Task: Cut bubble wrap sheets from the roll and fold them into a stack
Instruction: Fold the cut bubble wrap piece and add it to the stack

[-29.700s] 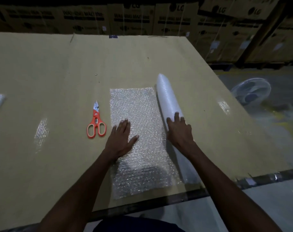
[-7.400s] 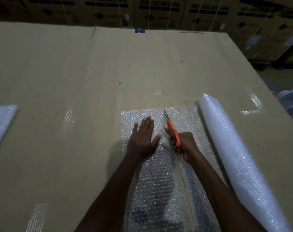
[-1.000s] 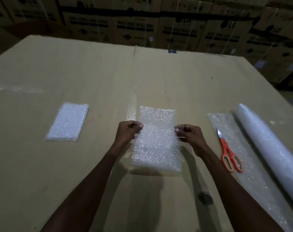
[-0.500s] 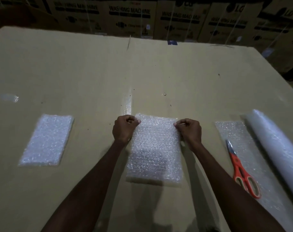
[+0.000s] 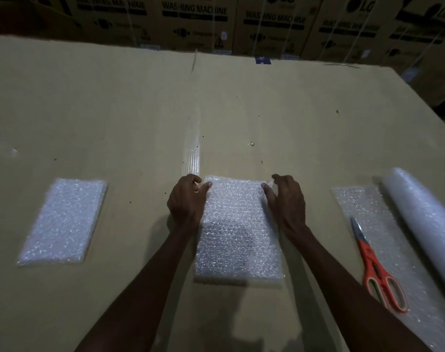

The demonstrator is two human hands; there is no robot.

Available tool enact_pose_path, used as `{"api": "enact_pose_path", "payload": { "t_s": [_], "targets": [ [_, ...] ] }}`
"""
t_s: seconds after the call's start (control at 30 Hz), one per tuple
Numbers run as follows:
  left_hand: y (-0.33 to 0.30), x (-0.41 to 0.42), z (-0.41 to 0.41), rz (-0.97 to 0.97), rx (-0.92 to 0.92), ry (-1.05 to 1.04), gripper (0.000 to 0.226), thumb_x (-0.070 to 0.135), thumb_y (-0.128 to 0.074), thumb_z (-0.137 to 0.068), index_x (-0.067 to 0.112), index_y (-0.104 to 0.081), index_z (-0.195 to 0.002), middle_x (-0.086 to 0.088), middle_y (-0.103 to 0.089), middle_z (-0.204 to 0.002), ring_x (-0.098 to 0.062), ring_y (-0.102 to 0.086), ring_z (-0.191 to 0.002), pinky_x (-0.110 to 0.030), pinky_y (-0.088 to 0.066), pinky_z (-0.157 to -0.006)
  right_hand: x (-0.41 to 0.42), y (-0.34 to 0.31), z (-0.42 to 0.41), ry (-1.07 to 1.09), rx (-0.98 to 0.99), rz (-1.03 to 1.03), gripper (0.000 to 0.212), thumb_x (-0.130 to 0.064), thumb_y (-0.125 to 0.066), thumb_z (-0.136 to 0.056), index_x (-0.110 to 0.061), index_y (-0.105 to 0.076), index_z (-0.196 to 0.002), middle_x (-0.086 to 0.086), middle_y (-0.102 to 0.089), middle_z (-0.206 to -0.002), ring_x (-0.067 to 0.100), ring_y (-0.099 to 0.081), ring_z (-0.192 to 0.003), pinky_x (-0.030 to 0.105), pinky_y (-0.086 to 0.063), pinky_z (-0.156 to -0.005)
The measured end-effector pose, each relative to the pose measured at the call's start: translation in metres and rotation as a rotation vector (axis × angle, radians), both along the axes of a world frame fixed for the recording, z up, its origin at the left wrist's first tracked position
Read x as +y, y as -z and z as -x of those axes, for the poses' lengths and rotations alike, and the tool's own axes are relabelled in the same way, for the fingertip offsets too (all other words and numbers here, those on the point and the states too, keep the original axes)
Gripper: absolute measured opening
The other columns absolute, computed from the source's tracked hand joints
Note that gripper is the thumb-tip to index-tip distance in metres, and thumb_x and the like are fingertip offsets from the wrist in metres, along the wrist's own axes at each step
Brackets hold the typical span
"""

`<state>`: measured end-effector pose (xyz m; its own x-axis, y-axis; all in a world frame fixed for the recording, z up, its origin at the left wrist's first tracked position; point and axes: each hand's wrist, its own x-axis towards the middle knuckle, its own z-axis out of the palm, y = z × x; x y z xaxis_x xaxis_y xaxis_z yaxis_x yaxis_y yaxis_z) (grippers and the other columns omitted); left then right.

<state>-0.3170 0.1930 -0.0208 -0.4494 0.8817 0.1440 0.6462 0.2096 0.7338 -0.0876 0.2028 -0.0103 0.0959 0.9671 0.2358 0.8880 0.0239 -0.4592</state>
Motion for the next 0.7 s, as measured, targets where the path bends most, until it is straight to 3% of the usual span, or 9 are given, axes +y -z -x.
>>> {"api": "enact_pose_path", "payload": {
  "t_s": [0.1, 0.17, 0.23, 0.33, 0.47, 0.7],
  "targets": [
    [0.011, -0.019, -0.004, -0.292, 0.17, 0.166, 0.015, 0.03, -0.07, -0.093, 0.016, -0.068, -0.091, 0.003, -0.067, -0.088, -0.014, -0.062, -0.077, -0.022, -0.039, -0.063, -0.024, -0.003, 0.014, -0.173, 0.014, 0.008, 0.04, -0.032, -0.054, -0.1, -0.003, -0.066, -0.125, 0.018, -0.068, -0.121, 0.036, -0.065, -0.105, 0.042, -0.052, -0.085],
    [0.024, -0.031, -0.01, -0.436, 0.324, 0.319, 0.017, 0.024, -0.059, -0.098, 0.012, -0.07, -0.094, -0.002, -0.07, -0.094, -0.02, -0.067, -0.085, -0.026, -0.049, -0.067, -0.044, -0.004, 0.026, -0.242, 0.032, 0.105, 0.041, -0.033, -0.05, -0.103, -0.006, -0.062, -0.132, 0.015, -0.065, -0.132, 0.033, -0.062, -0.115, 0.041, -0.049, -0.093],
    [0.039, -0.04, -0.02, -0.4, 0.494, 0.408, 0.029, 0.024, -0.049, -0.099, 0.007, -0.071, -0.108, -0.011, -0.071, -0.113, -0.031, -0.066, -0.111, -0.04, -0.054, -0.088, -0.061, 0.001, 0.035, -0.279, -0.042, 0.224, 0.053, -0.042, -0.039, -0.105, -0.008, -0.053, -0.143, 0.016, -0.053, -0.148, 0.032, -0.05, -0.135, 0.043, -0.04, -0.108],
    [0.051, -0.056, -0.033, -0.186, 0.549, 0.474, 0.049, 0.029, -0.035, -0.101, 0.002, -0.058, -0.136, -0.016, -0.052, -0.146, -0.033, -0.042, -0.142, -0.056, -0.036, -0.112, -0.072, 0.019, 0.041, -0.343, -0.204, 0.336, 0.083, -0.057, -0.008, -0.095, -0.008, -0.029, -0.158, 0.017, -0.017, -0.168, 0.032, -0.015, -0.156, 0.049, -0.011, -0.124],
    [0.058, -0.06, -0.032, -0.156, 0.587, 0.511, 0.054, 0.028, -0.034, -0.1, 0.001, -0.051, -0.143, -0.018, -0.044, -0.153, -0.032, -0.04, -0.143, -0.057, -0.033, -0.113, -0.073, 0.039, 0.038, -0.348, -0.275, 0.258, 0.075, -0.054, -0.019, -0.101, -0.005, -0.033, -0.157, 0.02, -0.02, -0.165, 0.035, -0.02, -0.154, 0.055, -0.015, -0.122],
    [0.057, -0.059, -0.029, -0.104, 0.586, 0.529, 0.051, 0.029, -0.034, -0.102, 0.003, -0.052, -0.143, -0.015, -0.046, -0.151, -0.029, -0.042, -0.142, -0.06, -0.032, -0.112, -0.074, 0.037, 0.036, -0.387, -0.278, 0.288, 0.079, -0.056, -0.013, -0.1, -0.005, -0.027, -0.159, 0.02, -0.014, -0.167, 0.034, -0.013, -0.156, 0.052, -0.007, -0.124]
  ]
}}
